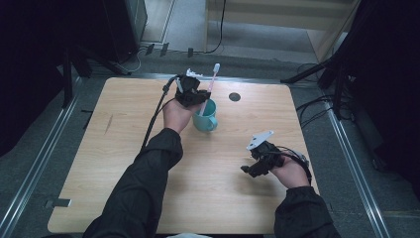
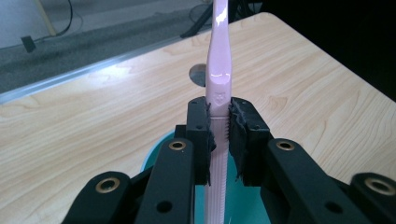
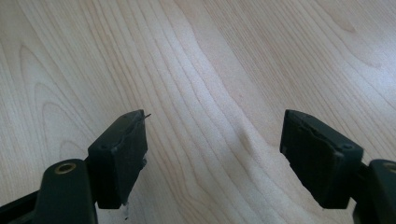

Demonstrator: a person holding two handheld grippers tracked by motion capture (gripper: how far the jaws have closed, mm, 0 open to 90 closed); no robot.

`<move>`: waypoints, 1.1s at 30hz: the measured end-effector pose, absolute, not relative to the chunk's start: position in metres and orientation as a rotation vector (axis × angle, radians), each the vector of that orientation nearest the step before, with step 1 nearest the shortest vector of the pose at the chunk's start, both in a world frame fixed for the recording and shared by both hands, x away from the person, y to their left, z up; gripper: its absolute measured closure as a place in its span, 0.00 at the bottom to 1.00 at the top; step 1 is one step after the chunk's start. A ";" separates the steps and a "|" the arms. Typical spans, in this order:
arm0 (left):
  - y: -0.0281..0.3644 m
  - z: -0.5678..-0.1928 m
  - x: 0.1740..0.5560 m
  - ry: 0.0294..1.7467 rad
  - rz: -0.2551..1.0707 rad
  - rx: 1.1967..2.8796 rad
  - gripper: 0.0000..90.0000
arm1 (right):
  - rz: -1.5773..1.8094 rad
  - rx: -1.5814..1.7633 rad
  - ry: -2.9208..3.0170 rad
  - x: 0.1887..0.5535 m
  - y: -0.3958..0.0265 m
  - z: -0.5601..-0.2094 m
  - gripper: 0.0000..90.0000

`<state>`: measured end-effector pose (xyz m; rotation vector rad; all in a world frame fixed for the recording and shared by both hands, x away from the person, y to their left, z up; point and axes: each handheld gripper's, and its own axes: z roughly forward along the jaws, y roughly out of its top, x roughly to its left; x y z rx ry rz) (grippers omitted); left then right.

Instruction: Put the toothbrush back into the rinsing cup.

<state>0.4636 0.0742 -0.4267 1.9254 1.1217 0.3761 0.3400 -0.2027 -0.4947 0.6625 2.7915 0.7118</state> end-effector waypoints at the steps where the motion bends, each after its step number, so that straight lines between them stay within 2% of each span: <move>1: 0.074 -0.427 0.464 1.122 0.376 1.925 0.87 | 0.712 0.663 2.791 0.340 -0.203 -0.495 0.26; 18: 0.075 -0.448 0.462 1.161 0.329 1.979 0.87 | 0.706 0.657 2.796 0.340 -0.202 -0.495 0.26; 33: 0.075 -0.453 0.461 1.173 0.282 2.006 0.86 | 0.700 0.651 2.798 0.340 -0.201 -0.495 0.26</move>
